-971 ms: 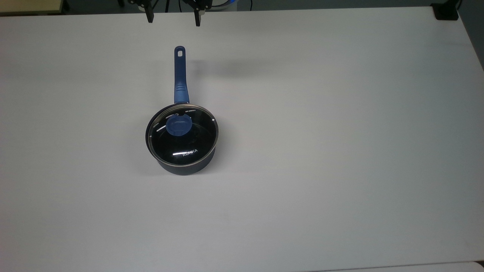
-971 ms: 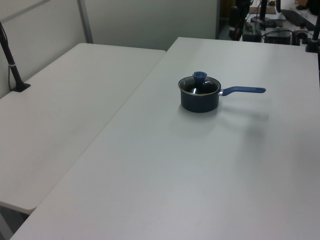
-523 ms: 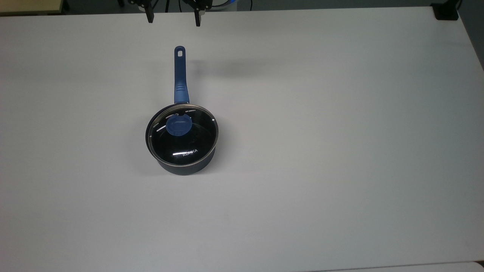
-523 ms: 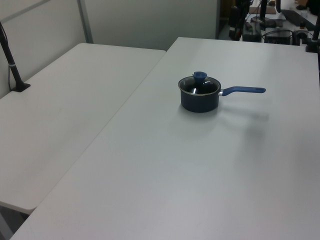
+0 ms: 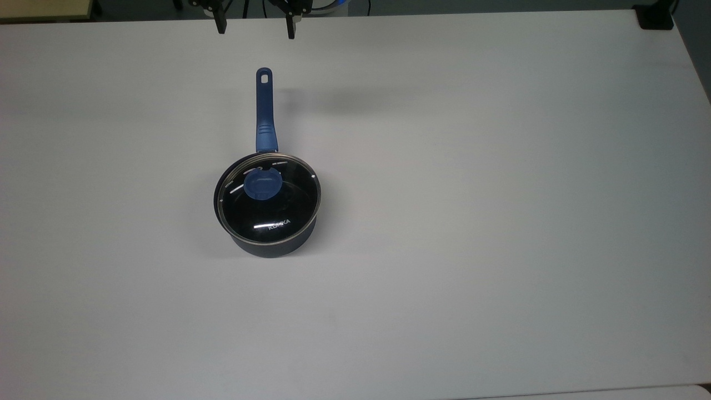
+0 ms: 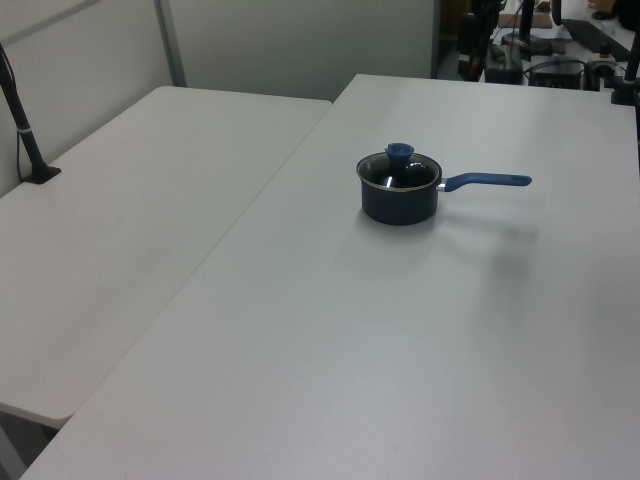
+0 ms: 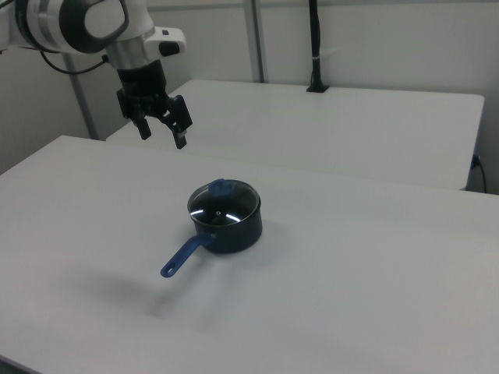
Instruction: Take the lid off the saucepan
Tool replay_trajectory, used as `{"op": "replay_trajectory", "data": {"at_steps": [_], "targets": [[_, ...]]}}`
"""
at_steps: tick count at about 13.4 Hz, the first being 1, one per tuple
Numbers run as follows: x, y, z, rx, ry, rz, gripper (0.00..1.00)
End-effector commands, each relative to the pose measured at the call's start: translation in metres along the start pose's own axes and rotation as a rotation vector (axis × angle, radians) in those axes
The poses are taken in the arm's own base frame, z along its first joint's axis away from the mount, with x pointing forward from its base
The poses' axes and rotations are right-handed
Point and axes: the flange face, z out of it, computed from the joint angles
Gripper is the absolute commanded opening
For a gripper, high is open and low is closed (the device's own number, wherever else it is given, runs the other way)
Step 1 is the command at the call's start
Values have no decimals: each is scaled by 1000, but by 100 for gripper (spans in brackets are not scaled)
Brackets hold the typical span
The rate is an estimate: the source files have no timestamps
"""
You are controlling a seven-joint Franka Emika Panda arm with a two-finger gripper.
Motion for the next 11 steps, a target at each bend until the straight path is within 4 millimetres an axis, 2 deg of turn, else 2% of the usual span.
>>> {"op": "replay_trajectory", "data": {"at_steps": [1,2,4,7,8,9,11], "targets": [[1,0,-2,24,-14,-8,100],[3,0,1,24,-13,-29,100],[20,0,19,24,20,-92,100],[43,-1,48,17,52,-76,100],[48,0,53,17,67,-52,100],[58,-2,70,15,79,5,100],[76,-2,89,23,142,121,100]]}}
